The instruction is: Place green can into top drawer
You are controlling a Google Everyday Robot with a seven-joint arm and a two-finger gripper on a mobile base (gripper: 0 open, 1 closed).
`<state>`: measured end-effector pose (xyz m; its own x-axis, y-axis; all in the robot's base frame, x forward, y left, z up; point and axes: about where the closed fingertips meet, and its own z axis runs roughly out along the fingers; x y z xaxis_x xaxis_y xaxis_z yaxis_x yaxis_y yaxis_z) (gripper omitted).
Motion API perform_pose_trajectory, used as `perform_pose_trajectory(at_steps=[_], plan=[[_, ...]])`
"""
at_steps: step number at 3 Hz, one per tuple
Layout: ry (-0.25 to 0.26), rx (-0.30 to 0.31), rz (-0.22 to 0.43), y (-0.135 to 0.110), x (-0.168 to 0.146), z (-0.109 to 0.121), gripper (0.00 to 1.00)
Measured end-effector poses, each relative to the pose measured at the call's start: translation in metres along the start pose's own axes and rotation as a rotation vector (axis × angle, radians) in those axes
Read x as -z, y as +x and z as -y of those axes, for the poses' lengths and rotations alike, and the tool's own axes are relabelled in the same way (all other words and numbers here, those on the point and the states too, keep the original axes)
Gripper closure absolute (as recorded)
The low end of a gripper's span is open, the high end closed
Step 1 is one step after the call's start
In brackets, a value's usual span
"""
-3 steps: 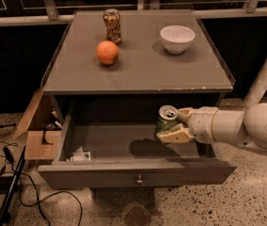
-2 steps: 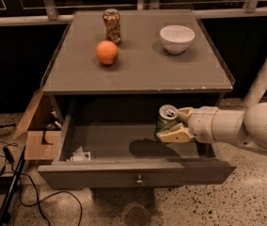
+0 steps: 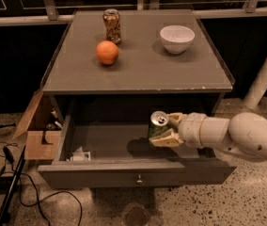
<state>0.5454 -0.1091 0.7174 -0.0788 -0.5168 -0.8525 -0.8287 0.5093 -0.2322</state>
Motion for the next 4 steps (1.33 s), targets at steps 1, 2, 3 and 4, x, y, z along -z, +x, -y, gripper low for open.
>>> perform_pose_trajectory(at_steps=[1, 2, 3, 4], plan=[[-0.025, 0.010, 0.019, 0.005, -0.020, -0.006, 1.00], [-0.066, 0.006, 0.026, 0.019, -0.046, -0.016, 1.00], [-0.083, 0.004, 0.032, 0.028, -0.058, -0.020, 1.00], [-0.100, 0.009, 0.053, 0.039, -0.074, -0.019, 1.00]])
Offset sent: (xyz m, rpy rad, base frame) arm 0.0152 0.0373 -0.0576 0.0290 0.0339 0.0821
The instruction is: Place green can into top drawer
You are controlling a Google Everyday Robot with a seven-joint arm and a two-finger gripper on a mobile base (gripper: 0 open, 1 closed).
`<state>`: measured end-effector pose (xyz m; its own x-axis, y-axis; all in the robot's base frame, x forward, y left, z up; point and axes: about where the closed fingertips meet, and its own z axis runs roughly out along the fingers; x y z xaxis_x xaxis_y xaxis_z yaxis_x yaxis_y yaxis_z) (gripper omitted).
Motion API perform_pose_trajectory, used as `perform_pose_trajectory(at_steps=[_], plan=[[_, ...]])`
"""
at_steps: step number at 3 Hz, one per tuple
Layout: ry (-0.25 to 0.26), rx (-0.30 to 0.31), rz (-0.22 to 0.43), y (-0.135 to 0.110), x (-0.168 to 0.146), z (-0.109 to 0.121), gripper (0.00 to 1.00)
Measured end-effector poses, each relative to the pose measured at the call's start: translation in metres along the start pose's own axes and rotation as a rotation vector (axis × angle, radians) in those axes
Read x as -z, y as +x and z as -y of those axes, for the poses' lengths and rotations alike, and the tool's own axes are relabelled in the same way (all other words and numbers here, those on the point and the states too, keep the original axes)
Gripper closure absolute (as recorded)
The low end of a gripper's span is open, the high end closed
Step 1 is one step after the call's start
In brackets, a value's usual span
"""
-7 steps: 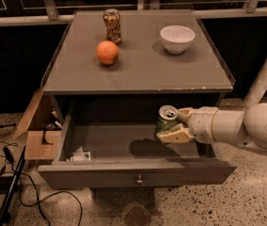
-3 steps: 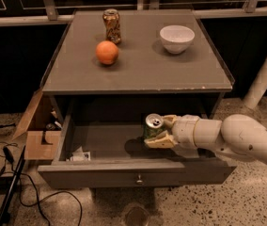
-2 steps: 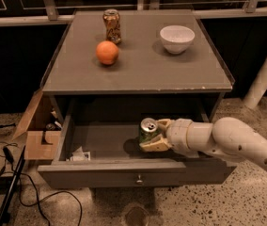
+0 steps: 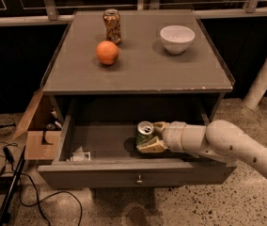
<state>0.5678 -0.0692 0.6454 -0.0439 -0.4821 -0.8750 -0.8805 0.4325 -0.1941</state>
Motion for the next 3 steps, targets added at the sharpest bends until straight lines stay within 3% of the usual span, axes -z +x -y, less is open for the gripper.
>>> perform_pose_trajectory(at_steps=[2, 3], plan=[[-0.006, 0.023, 0.030, 0.0067, -0.0119, 0.0083, 1.00], [-0.006, 0.023, 0.030, 0.0067, -0.0119, 0.0084, 0.81]])
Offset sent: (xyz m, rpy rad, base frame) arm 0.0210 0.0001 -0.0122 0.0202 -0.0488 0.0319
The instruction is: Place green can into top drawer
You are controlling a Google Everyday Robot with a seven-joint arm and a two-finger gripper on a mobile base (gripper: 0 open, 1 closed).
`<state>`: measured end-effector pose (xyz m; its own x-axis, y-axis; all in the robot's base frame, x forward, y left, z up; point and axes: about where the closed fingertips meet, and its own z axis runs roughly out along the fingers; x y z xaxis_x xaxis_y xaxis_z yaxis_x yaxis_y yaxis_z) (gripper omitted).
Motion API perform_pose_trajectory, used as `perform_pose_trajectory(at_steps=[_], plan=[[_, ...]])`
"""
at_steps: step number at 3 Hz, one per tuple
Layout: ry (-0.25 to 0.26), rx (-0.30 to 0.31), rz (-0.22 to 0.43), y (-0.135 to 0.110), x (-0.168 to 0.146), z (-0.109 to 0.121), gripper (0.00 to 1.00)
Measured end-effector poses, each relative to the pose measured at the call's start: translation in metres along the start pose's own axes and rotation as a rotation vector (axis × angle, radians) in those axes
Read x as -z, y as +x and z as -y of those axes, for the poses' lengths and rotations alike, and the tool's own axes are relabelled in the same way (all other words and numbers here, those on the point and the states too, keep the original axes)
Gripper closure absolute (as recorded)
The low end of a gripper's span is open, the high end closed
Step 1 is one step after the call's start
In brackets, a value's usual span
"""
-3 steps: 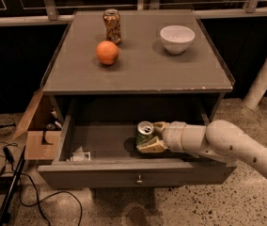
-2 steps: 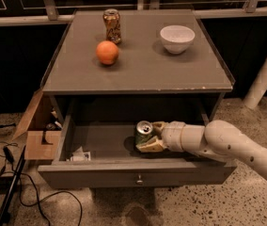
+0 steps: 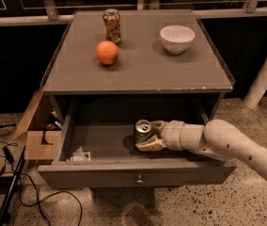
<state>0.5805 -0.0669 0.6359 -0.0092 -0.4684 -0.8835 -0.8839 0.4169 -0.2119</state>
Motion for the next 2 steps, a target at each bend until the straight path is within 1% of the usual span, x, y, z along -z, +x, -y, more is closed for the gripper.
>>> perform_pose_trajectory(at_steps=[1, 2], plan=[[0.000, 0.000, 0.000, 0.0000, 0.0000, 0.0000, 0.58], [0.000, 0.000, 0.000, 0.0000, -0.0001, 0.0000, 0.27]])
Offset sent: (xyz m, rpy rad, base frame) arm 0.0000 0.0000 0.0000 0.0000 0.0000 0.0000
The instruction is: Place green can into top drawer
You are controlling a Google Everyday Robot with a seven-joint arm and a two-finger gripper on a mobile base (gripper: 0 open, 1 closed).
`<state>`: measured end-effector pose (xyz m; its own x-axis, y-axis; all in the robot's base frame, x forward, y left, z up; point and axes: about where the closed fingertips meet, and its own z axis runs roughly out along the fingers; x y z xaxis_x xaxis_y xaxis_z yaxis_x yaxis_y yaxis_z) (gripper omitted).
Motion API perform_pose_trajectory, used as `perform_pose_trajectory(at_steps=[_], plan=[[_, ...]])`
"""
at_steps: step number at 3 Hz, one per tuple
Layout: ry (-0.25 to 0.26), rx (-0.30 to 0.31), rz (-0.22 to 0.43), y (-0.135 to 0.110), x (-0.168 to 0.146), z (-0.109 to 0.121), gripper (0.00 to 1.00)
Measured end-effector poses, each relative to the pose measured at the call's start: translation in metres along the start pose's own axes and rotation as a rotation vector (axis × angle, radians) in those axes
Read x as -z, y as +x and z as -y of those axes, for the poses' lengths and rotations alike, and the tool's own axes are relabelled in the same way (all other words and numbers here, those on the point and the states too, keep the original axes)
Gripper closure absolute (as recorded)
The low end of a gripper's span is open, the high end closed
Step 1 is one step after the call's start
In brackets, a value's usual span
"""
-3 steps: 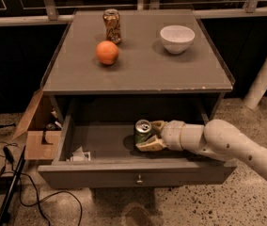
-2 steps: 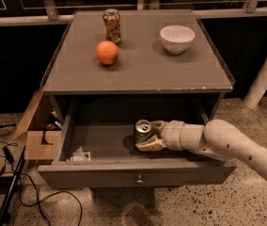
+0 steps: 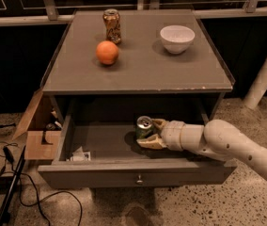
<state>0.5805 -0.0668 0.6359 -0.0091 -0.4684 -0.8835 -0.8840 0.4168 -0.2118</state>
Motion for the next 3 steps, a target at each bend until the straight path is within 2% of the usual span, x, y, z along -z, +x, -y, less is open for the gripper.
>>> perform_pose_trajectory(at_steps=[1, 3], plan=[[0.000, 0.000, 0.000, 0.0000, 0.0000, 0.0000, 0.04], [0.000, 0.000, 0.000, 0.0000, 0.0000, 0.0000, 0.00]])
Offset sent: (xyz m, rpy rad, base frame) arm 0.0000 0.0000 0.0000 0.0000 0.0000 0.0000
